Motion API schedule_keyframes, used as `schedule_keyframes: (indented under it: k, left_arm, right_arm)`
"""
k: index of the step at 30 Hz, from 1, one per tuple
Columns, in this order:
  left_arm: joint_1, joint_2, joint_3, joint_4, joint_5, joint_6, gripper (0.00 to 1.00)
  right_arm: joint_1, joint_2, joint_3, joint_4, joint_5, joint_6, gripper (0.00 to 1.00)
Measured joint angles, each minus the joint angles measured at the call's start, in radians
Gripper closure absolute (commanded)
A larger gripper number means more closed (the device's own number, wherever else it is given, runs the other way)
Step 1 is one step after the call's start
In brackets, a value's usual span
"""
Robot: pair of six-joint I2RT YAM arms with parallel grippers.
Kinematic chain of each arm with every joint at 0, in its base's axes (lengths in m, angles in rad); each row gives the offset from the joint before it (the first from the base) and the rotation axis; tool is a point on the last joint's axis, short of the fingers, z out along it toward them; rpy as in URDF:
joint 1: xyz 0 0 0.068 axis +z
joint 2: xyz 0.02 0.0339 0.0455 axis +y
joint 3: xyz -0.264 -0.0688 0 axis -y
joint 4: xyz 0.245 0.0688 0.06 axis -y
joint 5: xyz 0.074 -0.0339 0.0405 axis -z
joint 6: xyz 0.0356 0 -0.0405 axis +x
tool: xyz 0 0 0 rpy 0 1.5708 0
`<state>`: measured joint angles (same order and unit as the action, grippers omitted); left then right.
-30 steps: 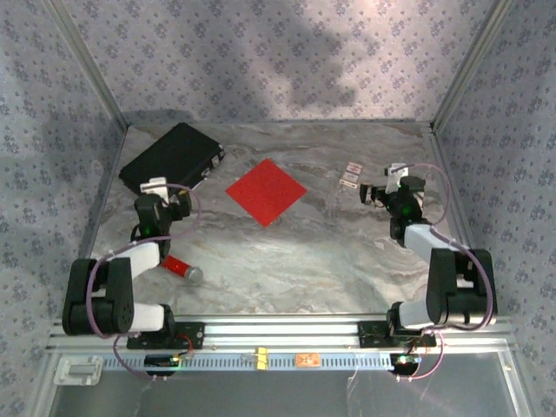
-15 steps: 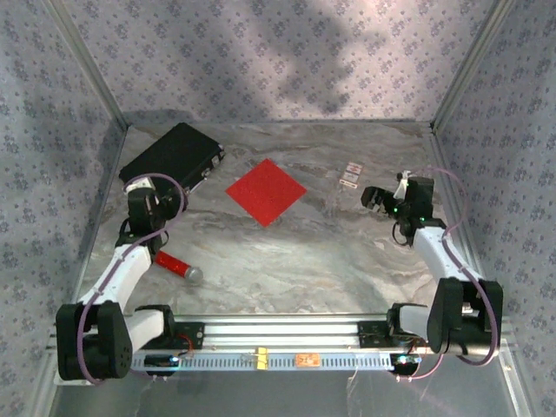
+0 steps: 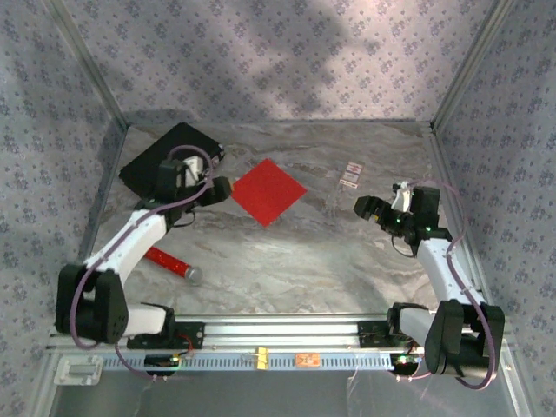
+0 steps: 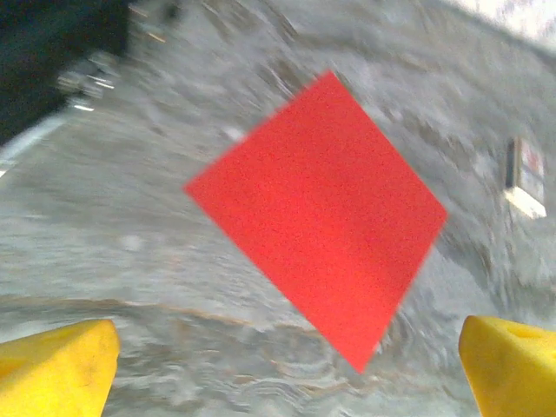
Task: Fold a paper plane with a square sheet of paper (pick it up from the middle)
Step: Move the square sheet of paper to the center of the table.
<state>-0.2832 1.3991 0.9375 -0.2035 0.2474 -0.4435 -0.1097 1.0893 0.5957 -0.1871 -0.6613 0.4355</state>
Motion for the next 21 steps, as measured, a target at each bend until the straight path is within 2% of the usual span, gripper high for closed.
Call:
schedule_keyframes:
  k: [6, 14, 21]
  left_arm:
    - [-0.102, 0.284, 0.234, -0.122, 0.0, 0.032, 0.0]
    - [-0.159, 0.608, 0.596, -0.275, 0.0, 0.078, 0.0]
    - [-0.183, 0.757, 0.753, -0.373, 0.0, 0.092, 0.0]
  right_arm:
    - [0.032, 0.011, -0.006, -0.004, -0.044, 0.029, 0.01]
    - [0.089, 0.046, -0.011, 0.004, -0.061, 0.055, 0.01]
    - [0.102, 0.047, -0.013, 0.004, -0.061, 0.055, 0.01]
